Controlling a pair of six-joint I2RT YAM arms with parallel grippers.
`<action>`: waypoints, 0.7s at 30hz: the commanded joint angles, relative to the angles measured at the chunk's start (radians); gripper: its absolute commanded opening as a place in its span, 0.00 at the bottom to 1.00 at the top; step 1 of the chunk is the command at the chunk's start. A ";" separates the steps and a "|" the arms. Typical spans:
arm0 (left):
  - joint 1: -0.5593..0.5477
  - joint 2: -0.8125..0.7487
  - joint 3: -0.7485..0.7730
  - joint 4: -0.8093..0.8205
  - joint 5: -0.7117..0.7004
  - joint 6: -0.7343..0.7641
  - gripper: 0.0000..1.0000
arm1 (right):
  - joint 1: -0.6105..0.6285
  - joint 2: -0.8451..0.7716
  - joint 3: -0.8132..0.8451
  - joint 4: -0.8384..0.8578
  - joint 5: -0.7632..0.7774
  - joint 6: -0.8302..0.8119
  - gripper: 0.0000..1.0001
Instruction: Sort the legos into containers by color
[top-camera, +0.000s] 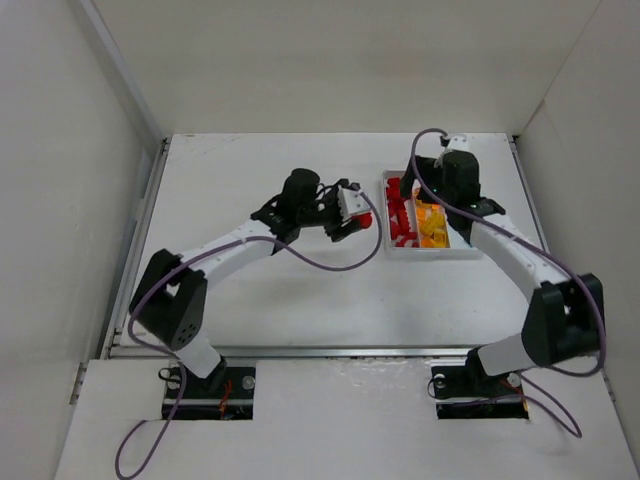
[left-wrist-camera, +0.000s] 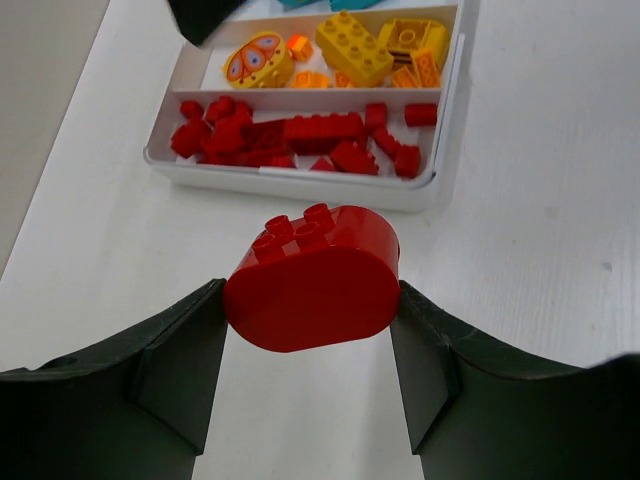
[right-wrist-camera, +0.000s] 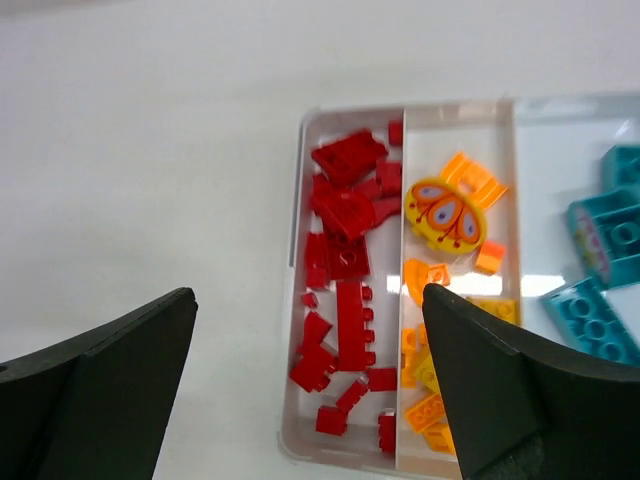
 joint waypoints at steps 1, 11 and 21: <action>-0.046 0.117 0.132 0.130 -0.033 -0.068 0.00 | 0.000 -0.173 -0.019 0.040 0.105 -0.026 1.00; -0.120 0.502 0.490 0.183 -0.133 -0.110 0.03 | -0.019 -0.302 -0.105 0.009 0.274 -0.088 1.00; -0.120 0.578 0.544 0.217 -0.142 -0.074 0.84 | -0.082 -0.302 -0.078 -0.018 0.213 -0.117 1.00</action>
